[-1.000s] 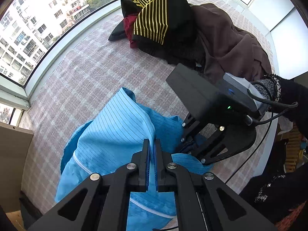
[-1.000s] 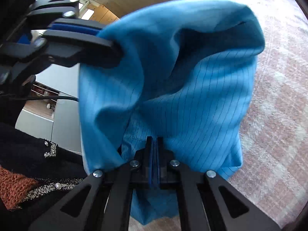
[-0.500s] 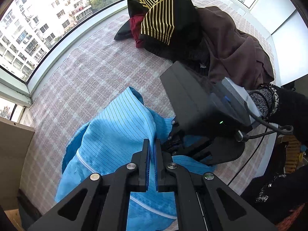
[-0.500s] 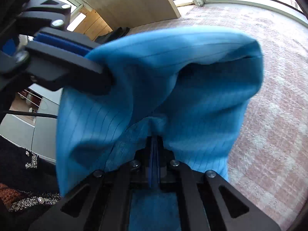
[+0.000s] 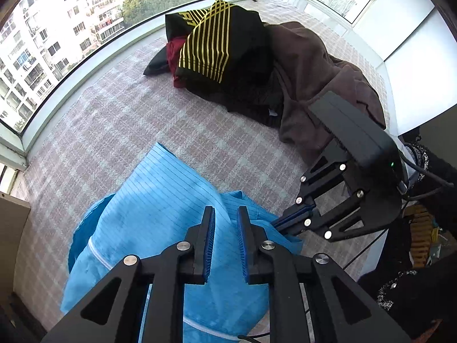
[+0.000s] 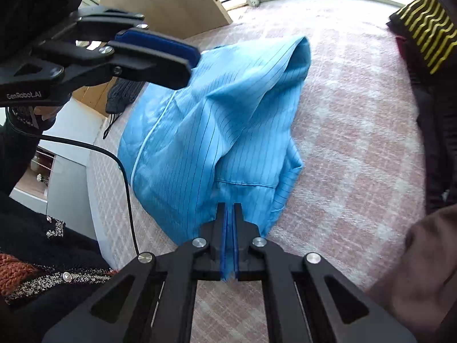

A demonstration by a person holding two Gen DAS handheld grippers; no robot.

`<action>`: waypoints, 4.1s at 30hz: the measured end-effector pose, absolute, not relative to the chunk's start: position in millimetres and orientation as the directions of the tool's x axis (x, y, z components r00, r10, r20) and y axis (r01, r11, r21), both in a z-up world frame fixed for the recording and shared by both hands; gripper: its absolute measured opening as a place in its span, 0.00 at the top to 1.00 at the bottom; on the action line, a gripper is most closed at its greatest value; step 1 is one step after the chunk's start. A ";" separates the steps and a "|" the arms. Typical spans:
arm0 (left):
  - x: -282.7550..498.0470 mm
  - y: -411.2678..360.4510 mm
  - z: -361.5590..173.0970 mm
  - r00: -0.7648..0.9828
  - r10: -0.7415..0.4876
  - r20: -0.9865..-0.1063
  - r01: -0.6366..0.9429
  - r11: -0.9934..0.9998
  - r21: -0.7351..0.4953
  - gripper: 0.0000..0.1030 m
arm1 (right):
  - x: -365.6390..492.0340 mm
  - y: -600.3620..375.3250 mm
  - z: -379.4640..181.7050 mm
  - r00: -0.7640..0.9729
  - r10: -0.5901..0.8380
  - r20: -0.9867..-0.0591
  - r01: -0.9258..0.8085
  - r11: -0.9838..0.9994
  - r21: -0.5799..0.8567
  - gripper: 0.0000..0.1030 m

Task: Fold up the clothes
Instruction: 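Hold the coat edge with both grippers and pull it flat, then open both grippers and release the coat, then grasp the coat with both grippers and lift it, shaking it open, then lay the coat flat on the plaid cloth and open both grippers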

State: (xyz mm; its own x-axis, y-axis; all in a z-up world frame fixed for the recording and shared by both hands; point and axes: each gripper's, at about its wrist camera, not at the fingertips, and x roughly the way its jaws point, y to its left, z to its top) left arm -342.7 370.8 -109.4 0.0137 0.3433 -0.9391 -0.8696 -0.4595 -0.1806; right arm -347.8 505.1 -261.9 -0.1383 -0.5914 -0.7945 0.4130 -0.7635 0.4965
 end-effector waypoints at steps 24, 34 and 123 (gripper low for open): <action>-309.5 86.9 -199.4 -0.256 0.416 -0.872 -0.523 -0.819 -0.237 0.71 | -339.1 414.9 -232.0 -0.205 -0.394 -0.896 0.392 -0.872 0.294 0.70; -397.6 118.4 -162.3 -0.248 0.443 -0.862 -0.697 -0.699 -0.159 0.50 | -403.2 414.3 -169.9 -0.249 -0.389 -0.887 0.545 -0.813 0.203 0.49; -314.6 87.3 -166.4 -0.323 0.529 -0.785 -0.610 -0.750 -0.255 0.59 | -305.0 388.2 -210.0 -0.346 -0.343 -0.873 0.330 -0.916 0.229 0.52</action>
